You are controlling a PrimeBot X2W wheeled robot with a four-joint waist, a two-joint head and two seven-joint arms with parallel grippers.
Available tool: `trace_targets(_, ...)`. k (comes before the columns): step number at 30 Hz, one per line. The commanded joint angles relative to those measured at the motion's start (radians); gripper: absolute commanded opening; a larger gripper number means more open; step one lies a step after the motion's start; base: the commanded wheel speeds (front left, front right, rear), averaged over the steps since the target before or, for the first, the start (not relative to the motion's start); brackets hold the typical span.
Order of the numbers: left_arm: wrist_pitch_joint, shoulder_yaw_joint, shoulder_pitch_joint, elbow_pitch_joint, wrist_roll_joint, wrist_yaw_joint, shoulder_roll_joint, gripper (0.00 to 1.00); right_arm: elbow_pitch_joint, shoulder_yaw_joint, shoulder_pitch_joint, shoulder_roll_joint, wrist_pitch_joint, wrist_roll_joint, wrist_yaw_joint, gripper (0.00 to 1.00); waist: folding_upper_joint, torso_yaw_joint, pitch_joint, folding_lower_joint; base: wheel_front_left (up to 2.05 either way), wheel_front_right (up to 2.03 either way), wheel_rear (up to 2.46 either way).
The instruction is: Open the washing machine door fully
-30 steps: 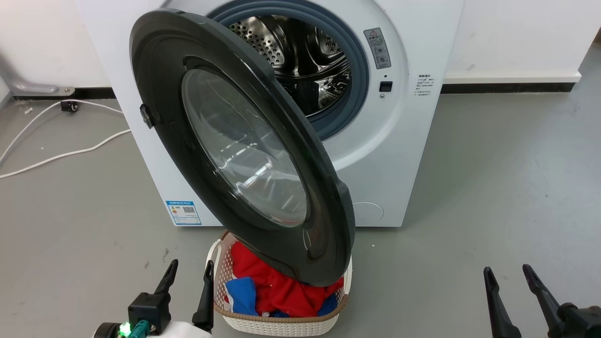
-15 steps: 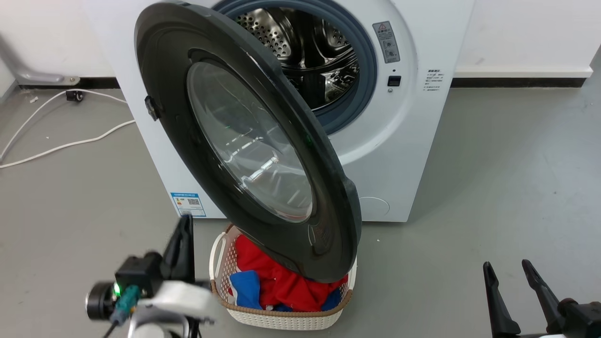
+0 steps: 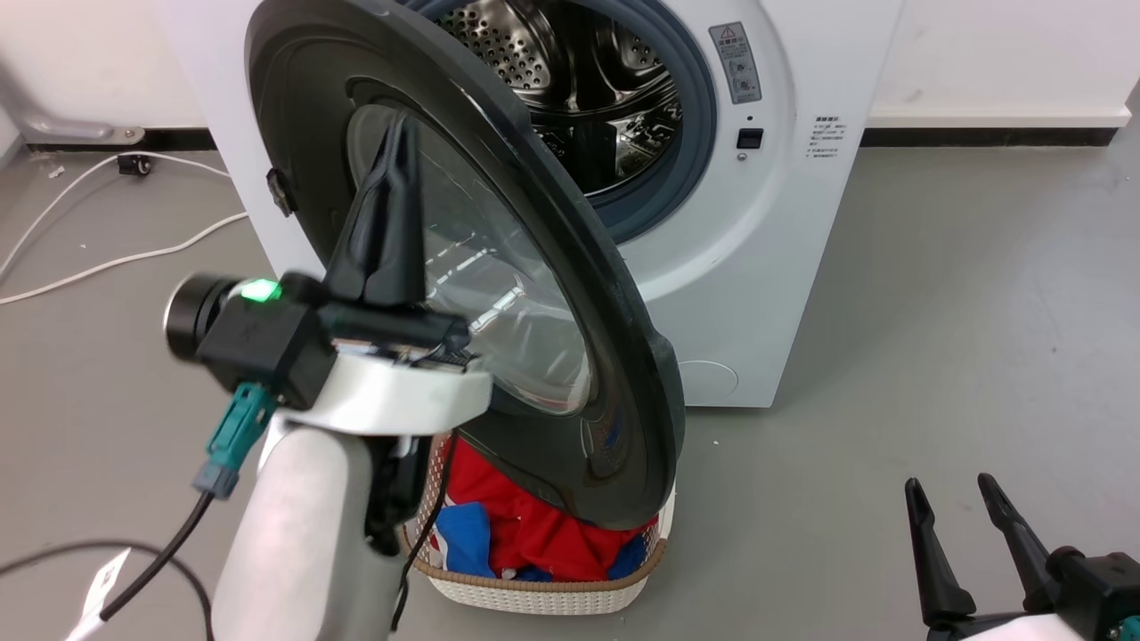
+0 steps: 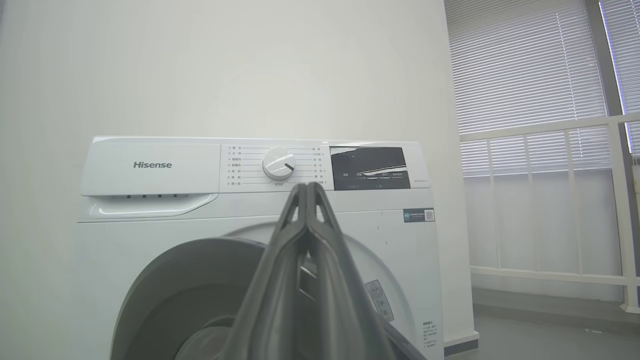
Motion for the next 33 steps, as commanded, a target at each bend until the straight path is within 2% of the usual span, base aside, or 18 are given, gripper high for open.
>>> trace_targets(1, 0.016, -0.031, -0.041, -0.024, -0.018, 0.008, -0.001, 0.0, 0.006, 0.002, -0.017, -0.002, -0.001, -0.004, 0.0, 1.0, 0.0, -0.006, 0.002, 0.0, 0.0, 0.0, 0.0)
trace_targets(6, 0.064, -0.167, -0.124, -0.079, -0.083, 0.037, -0.002, 0.0, 0.016, 0.0, -0.02, -0.001, 0.0, -0.001, 0.0, 1.0, 0.0, -0.017, 0.005, 0.0, 0.0, 0.0, 0.0)
trace_targets(10, 0.108, -0.316, -0.171, -0.099, -0.144, 0.066, -0.002, 0.0, 0.022, -0.002, -0.025, -0.002, 0.002, 0.002, 0.0, 1.0, 0.0, -0.025, 0.008, 0.0, 0.0, 0.0, 0.0)
trace_targets(18, 0.181, -0.552, -0.181, -0.056, -0.245, 0.104, -0.002, 0.0, 0.028, -0.004, -0.029, -0.001, 0.003, 0.011, 0.0, 1.0, 0.0, -0.031, 0.015, 0.0, 0.0, 0.0, 0.0)
trace_targets(23, 0.234, -0.656, -0.148, 0.025, -0.301, 0.111, -0.002, 0.0, 0.03, -0.008, -0.032, -0.005, 0.004, 0.014, 0.0, 1.0, 0.0, -0.029, 0.03, 0.0, 0.0, 0.0, 0.0)
trace_targets(29, 0.292, -0.758, -0.106, 0.126, -0.362, 0.096, -0.002, 0.0, 0.034, -0.003, -0.043, -0.008, -0.001, 0.022, 0.0, 1.0, 0.0, -0.034, 0.057, 0.0, 0.0, 0.0, 0.0)
trace_targets(33, 0.293, -0.79, -0.087, 0.18, -0.382, 0.116, -0.002, 0.0, 0.045, -0.001, -0.049, -0.007, -0.003, 0.028, 0.0, 1.0, 0.0, -0.043, 0.071, 0.0, 0.0, 0.0, 0.0)
